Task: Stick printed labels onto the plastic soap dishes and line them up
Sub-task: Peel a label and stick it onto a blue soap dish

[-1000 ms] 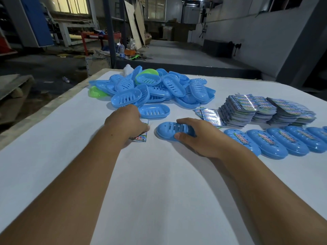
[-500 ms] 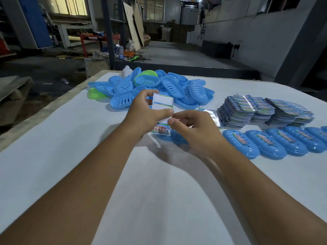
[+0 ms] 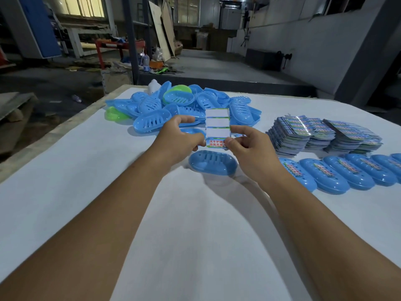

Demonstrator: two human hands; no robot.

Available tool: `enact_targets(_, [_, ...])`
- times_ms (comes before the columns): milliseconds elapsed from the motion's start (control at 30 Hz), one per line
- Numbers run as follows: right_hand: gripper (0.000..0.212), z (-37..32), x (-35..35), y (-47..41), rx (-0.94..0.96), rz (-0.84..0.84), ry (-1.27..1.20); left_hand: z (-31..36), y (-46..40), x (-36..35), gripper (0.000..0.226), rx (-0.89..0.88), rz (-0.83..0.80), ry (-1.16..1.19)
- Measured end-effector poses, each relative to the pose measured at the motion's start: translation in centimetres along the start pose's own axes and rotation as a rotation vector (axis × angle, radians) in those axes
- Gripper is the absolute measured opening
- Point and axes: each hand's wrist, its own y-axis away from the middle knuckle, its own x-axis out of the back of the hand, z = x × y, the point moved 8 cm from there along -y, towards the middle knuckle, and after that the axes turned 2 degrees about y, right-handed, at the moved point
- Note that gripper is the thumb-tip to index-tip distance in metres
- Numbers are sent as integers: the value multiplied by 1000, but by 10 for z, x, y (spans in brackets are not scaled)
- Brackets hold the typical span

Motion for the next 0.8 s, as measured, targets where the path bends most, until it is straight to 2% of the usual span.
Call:
enact_targets(433, [26,0,1,0,-22,2,39,2,-1,-3,51,-28,-14,-29])
enact_targets(733, [27,-1,1,1,-14,-1,20,6,1,-3,39,-45,-27,14])
enact_targets(800, [20,-1,1,1,-20,-7,-25,6,2,-3,33,-55,-35,35])
